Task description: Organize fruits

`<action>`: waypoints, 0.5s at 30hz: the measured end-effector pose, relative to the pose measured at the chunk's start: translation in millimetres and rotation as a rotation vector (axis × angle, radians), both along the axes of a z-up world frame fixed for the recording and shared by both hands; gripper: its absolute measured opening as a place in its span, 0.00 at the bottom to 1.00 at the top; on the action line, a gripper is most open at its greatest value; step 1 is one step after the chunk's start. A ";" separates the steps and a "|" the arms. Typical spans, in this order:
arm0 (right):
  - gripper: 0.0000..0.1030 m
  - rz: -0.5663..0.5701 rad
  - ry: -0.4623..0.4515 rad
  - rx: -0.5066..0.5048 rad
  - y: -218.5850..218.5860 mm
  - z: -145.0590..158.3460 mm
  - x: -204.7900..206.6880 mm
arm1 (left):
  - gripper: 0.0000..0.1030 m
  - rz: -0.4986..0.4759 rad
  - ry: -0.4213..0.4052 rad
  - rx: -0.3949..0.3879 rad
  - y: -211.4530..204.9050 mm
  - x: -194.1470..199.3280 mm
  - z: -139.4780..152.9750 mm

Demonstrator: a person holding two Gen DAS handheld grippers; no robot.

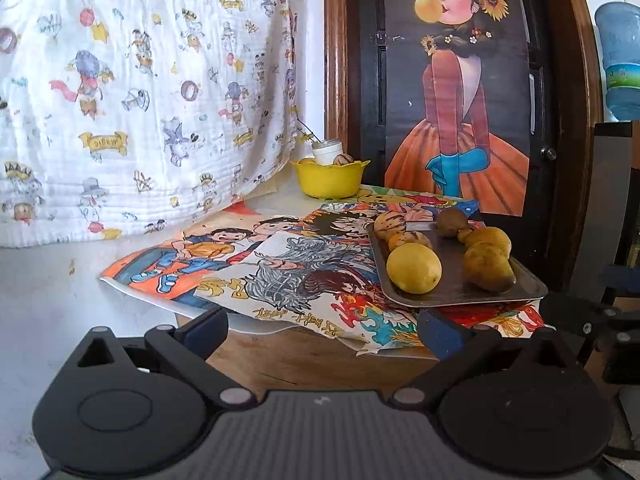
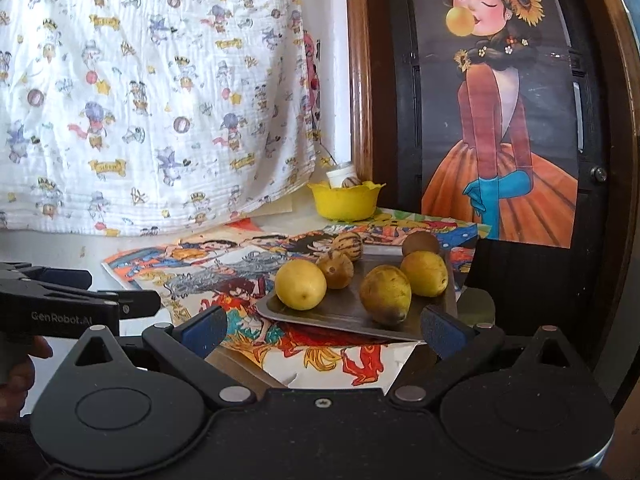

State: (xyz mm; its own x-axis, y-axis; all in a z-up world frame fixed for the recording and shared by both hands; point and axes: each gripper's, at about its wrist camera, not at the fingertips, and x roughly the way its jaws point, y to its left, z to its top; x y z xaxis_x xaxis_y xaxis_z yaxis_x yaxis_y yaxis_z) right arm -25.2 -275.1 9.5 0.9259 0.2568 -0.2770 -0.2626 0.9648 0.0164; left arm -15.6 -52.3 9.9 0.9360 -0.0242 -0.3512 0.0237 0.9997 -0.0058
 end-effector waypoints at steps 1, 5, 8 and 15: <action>0.99 -0.003 0.005 0.000 0.7 -1.8 2.1 | 1.00 0.001 0.001 -0.007 1.7 1.6 -1.2; 0.99 -0.018 0.018 0.003 0.7 -5.9 7.0 | 1.00 0.011 0.004 -0.029 6.7 5.7 -4.5; 0.99 -0.028 0.017 0.007 -1.4 -7.6 7.6 | 1.00 0.016 0.008 -0.038 8.2 7.5 -6.4; 0.99 -0.032 0.014 0.008 -1.7 -8.0 7.5 | 1.00 0.016 0.008 -0.032 7.1 7.1 -7.3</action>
State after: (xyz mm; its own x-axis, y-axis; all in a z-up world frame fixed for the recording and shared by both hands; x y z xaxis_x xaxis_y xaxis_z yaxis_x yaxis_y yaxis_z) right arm -17.7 -276.8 1.5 0.9297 0.2296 -0.2880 -0.2316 0.9724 0.0279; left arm -8.5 -45.2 2.6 0.9335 -0.0208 -0.3580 0.0078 0.9993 -0.0377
